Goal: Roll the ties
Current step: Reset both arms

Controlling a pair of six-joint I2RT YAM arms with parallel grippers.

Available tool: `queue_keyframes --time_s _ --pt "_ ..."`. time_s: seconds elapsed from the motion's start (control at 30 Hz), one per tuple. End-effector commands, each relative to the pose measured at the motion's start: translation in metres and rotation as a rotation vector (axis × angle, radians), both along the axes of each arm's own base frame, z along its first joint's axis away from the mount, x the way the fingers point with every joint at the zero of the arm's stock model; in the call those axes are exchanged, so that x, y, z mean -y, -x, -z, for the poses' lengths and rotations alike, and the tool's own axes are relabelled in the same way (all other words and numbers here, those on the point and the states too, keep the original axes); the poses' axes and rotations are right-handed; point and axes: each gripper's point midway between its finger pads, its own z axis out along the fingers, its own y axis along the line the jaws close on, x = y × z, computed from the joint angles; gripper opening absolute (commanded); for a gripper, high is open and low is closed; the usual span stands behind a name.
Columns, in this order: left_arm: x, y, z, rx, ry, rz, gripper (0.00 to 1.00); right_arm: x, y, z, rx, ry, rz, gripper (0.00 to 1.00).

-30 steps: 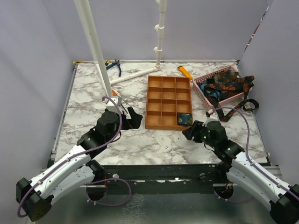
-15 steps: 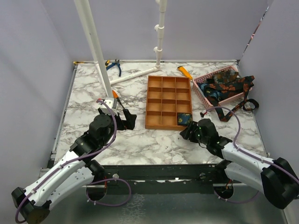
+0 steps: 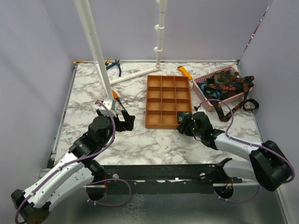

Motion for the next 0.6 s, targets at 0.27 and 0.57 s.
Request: queue_keyframes --time_s 0.27,0.57 --pt "-0.004 -0.003 0.008 -0.013 -0.029 -0.025 0.99 0.025 -0.006 -0.085 0.103 0.141 0.007 0.61" --pt "-0.001 -0.001 0.009 -0.021 -0.02 -0.008 0.99 0.026 -0.015 -0.062 -0.003 0.188 0.072 0.6"
